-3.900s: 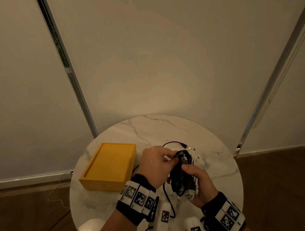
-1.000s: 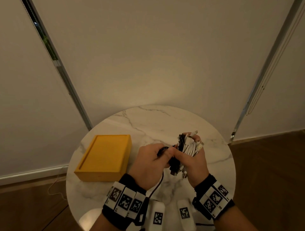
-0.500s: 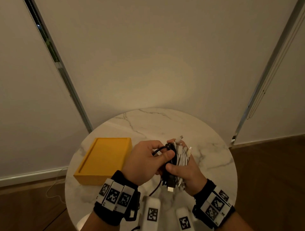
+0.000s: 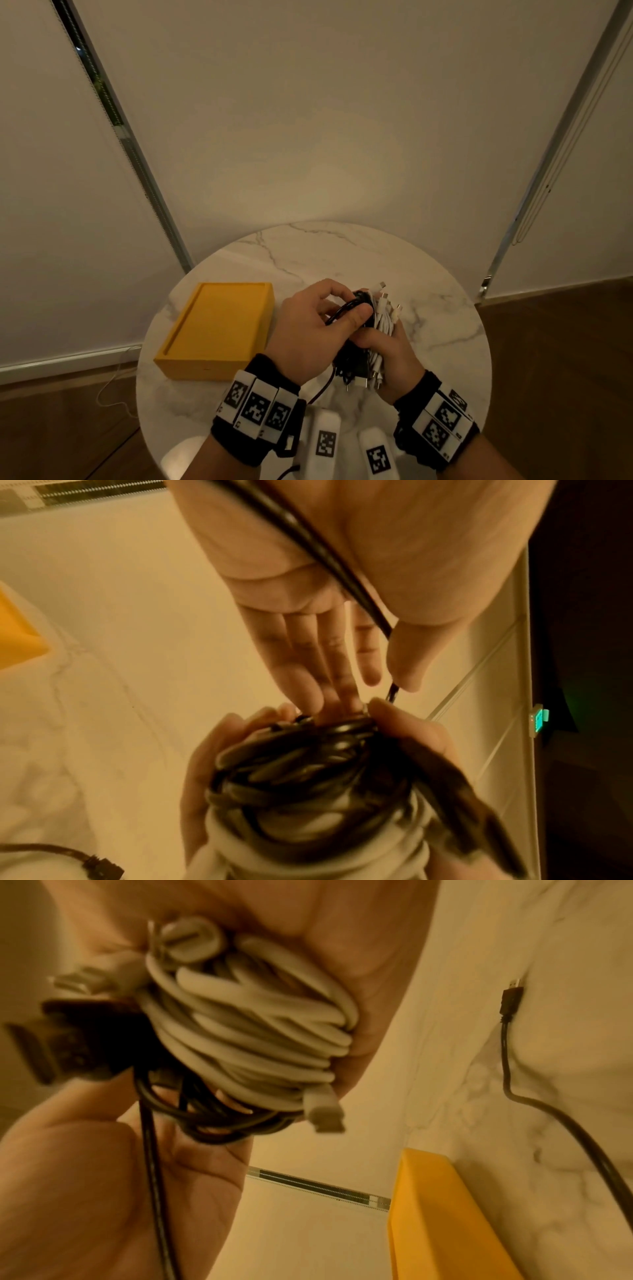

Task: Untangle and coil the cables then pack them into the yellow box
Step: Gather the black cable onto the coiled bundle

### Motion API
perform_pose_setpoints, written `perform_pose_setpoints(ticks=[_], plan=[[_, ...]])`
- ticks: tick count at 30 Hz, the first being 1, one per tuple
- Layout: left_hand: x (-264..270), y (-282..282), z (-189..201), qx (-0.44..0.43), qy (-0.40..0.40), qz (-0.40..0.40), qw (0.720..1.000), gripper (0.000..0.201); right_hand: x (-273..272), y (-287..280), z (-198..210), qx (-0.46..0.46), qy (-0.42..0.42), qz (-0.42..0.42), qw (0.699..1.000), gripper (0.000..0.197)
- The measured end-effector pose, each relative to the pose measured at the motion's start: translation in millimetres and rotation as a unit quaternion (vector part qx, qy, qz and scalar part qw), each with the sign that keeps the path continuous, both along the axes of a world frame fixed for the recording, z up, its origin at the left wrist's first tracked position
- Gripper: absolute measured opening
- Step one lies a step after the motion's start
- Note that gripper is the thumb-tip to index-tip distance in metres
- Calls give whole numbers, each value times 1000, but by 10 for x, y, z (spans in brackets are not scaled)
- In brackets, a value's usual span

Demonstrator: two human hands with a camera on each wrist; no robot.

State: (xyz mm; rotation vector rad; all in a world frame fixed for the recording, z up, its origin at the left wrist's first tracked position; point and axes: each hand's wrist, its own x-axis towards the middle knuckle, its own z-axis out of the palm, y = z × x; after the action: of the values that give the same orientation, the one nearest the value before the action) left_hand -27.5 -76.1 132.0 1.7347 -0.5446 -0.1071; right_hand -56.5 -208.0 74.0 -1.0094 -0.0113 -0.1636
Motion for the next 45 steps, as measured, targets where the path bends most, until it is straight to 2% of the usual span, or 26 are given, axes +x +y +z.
perform_pose_setpoints(ticks=[2, 7, 10, 12, 15, 18, 24, 28, 30, 32, 36, 38, 43, 45], plan=[[-6, 24, -7, -14, -31, -6, 999, 9, -3, -14, -17, 12, 4, -5, 1000, 35], [4, 115, -29, 3, -112, -3, 994, 14, -26, -54, -24, 37, 8, 7, 999, 37], [14, 152, -41, -4, -136, 36, 990, 4, -23, -86, -25, 35, 27, 19, 999, 47], [37, 161, -41, 11, -153, 82, 985, 12, -32, -98, -20, 40, 37, 37, 998, 57], [52, 147, -10, 38, -110, 80, 990, 19, -64, -91, -8, 55, 40, 54, 996, 69], [67, 125, -23, 43, -83, 85, 992, 4, -63, -82, -1, 66, 34, 46, 996, 76], [84, 80, -69, 70, -50, 77, 993, 4, -63, -53, 35, 65, 34, 45, 996, 75], [78, 54, -71, 68, -25, 80, 994, 12, -75, -59, 47, 82, 38, 68, 994, 77], [69, 40, -52, 62, 8, 78, 995, 11, -73, -70, 40, 83, 42, 76, 993, 74], [85, 40, -71, 86, -2, 88, 992, 12, -75, -65, 52, 73, 49, 93, 992, 73], [146, 67, -139, 130, -34, 80, 988, 41, -39, -52, 24, 42, 61, 93, 993, 59], [166, 71, -175, 170, -74, 60, 981, 48, -16, -59, -11, 28, 64, 82, 994, 51], [185, 48, -184, 200, -162, 73, 964, 26, -16, -74, -20, 2, 87, 88, 992, 35], [214, 51, -162, 215, -179, 66, 958, 23, -13, -82, -42, 2, 90, 96, 991, 43]])
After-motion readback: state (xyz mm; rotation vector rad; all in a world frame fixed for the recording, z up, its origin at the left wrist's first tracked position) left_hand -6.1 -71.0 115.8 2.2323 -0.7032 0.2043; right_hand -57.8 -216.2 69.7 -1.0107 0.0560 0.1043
